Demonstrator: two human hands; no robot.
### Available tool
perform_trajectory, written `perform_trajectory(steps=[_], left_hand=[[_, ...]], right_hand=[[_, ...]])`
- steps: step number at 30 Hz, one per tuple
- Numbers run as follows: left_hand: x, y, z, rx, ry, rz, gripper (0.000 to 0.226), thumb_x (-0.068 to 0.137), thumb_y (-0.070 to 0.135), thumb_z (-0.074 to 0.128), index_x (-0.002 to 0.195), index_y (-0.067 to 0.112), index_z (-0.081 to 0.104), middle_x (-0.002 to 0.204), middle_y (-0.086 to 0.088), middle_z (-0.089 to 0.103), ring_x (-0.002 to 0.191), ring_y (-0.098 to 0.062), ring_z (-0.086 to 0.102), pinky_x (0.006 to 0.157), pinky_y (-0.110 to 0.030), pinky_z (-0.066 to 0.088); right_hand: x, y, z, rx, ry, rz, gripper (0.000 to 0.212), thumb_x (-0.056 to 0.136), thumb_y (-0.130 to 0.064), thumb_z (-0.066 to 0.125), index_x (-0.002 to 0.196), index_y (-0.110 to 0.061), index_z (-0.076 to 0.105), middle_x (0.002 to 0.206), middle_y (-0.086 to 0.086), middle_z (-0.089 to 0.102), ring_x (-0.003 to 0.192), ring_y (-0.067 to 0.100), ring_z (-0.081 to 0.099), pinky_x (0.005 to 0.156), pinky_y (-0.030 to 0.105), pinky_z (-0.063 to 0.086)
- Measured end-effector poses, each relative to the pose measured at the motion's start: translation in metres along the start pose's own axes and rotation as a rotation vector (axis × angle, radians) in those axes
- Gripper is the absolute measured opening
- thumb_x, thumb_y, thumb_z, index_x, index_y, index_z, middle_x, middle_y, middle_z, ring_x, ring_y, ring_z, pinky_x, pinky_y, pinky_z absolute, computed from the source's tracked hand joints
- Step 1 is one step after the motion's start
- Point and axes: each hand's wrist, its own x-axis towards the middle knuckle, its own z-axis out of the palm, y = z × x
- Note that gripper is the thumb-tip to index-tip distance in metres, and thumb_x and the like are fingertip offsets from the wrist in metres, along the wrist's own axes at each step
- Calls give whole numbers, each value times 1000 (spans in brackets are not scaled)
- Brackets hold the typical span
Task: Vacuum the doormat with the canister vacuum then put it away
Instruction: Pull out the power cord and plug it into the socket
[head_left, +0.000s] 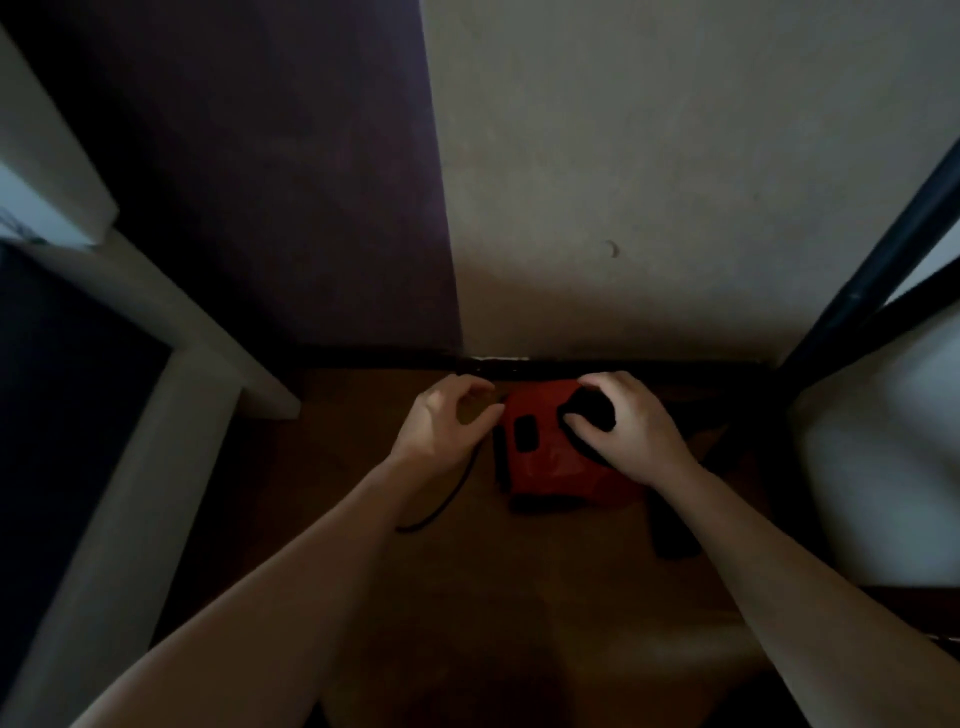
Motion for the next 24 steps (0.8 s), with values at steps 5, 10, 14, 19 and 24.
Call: perform_trajectory(steps=[5,10,14,19,24], left_hand=[[-5,-40,6,-7,3,23,31,92,31,65,119,17,65,113,2,63,105,-9,60,90,-29,53],[-25,-45,-8,31,-109,15,33,93,32,63,123,17,62,118,0,62,108,-11,59,93,-31,52],[-19,-48,-13,9,-160,5,33,94,34,62,123,18,62,120,1,61,110,-11,58,93,-28,50],[6,-60,16,-30,-147,-7,31,93,35,62,121,20,62,119,1,63,109,-13,59,94,-33,50],[23,-92,54,-23,-143,-6,32,94,31,62,122,16,62,119,0,59,110,-12,56,90,-21,42]], right_hand=[[16,-10,14,-262,-95,-155,50,94,-52,62,135,-23,56,132,-2,56,123,20,54,101,38,47],[15,-47,-12,-439,-176,-198,51,94,-57,58,135,-26,56,128,-4,56,115,18,58,93,31,48],[17,-67,-42,-592,-279,-195,49,94,-58,56,134,-30,55,127,-5,54,113,19,59,93,36,50],[30,-54,-38,-624,-339,-182,48,95,-58,56,135,-32,54,131,-6,53,116,18,58,95,37,50],[45,-8,11,-700,-385,-245,60,97,-60,50,147,-28,45,144,-3,47,129,18,49,106,34,43]])
